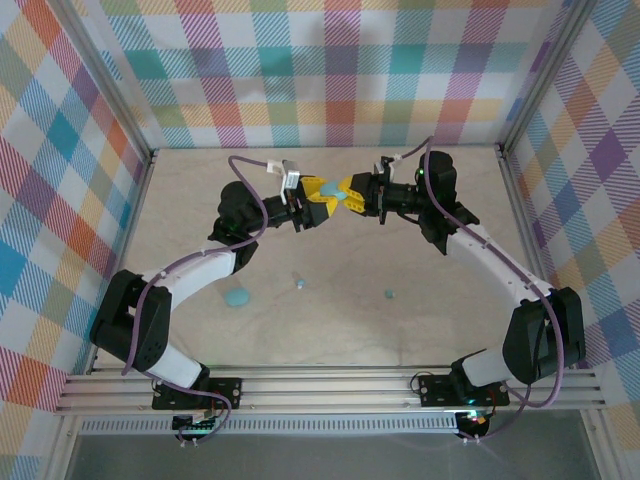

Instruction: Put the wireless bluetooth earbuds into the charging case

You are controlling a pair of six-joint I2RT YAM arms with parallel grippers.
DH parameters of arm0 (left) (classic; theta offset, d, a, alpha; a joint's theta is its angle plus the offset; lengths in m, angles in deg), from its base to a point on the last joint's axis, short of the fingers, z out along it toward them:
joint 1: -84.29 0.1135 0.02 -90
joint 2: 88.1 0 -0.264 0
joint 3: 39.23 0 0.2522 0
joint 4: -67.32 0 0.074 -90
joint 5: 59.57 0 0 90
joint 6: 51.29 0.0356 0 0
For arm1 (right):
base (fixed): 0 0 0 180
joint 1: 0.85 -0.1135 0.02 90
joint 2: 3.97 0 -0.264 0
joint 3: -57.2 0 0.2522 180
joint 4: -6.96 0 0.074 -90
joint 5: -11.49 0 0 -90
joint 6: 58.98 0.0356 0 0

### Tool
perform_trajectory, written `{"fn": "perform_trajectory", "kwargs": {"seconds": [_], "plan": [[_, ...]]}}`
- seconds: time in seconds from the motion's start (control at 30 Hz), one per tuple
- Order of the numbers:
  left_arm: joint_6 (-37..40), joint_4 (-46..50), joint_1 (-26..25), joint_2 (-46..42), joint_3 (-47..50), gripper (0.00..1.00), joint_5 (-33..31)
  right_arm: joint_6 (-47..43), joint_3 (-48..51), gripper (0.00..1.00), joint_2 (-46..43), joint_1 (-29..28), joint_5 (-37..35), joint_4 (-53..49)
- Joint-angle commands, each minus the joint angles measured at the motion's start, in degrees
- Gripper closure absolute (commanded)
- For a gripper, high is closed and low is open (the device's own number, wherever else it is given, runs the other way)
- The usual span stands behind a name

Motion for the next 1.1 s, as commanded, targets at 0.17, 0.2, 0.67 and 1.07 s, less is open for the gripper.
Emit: {"fn": "perform_trajectory", "kwargs": {"seconds": [0.17, 0.2, 0.67, 1.07], "plan": [[-0.83, -3.85, -0.41, -0.93, 1.7, 0.35, -0.67, 1.63, -1.01, 0.89, -0.21, -0.3, -0.17, 3.84], [-1.01, -4.51, -0.35, -0.91, 1.98, 0.36, -0.76, 1.69, -1.01, 0.89, -0.34, -0.3, -0.12, 3.86], [-4.1, -8.32, -0.24, 0.4, 1.75, 0.51, 1.03, 2.5, 0.27, 0.9, -0.75, -0.3, 0.36, 4.63], [-4.75, -8.85, -0.42, 0.84, 1.65, 0.47, 0.8, 2.98, 0.39, 0.9, -1.27, -0.26, 0.59, 5.03]]}}
